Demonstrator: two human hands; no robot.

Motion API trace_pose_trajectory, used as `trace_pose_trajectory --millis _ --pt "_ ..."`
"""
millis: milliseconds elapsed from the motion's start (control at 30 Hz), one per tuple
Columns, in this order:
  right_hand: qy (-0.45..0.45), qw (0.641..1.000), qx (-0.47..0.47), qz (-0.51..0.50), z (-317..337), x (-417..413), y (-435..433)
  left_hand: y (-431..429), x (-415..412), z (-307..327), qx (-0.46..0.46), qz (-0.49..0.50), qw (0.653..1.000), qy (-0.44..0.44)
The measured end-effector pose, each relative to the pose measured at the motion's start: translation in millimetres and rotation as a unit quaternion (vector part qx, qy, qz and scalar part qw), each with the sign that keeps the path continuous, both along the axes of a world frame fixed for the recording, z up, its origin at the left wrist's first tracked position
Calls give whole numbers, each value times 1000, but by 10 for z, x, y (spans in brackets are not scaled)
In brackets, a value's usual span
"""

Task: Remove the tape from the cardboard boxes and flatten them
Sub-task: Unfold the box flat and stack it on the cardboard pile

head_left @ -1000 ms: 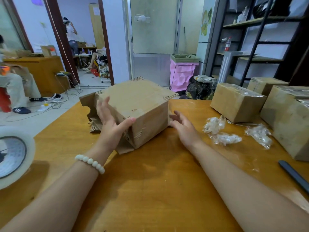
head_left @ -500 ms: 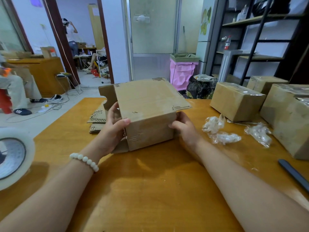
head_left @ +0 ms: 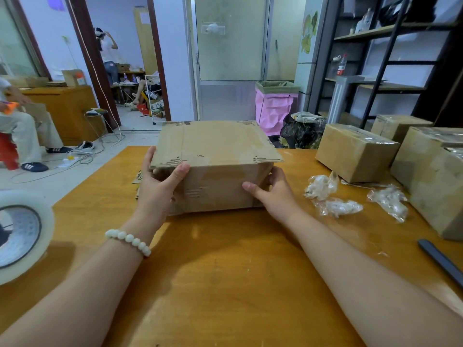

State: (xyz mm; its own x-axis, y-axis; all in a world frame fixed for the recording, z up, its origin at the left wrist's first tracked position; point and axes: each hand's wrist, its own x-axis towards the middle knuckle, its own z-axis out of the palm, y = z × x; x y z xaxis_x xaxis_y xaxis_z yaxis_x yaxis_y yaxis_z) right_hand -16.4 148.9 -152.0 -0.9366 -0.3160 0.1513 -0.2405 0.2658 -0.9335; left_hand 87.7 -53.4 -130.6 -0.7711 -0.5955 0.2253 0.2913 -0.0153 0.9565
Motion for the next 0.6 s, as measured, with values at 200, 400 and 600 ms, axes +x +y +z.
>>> trace_pose_trajectory --millis 200,400,600 --pt "-21 998 50 -40 39 12 65 -30 -18 -36 -122 93 984 -88" --pt "23 966 219 -134 66 32 129 54 -127 -155 -163 63 973 -152" --pt "33 980 133 -145 126 134 54 24 -142 -150 -94 120 984 -96"
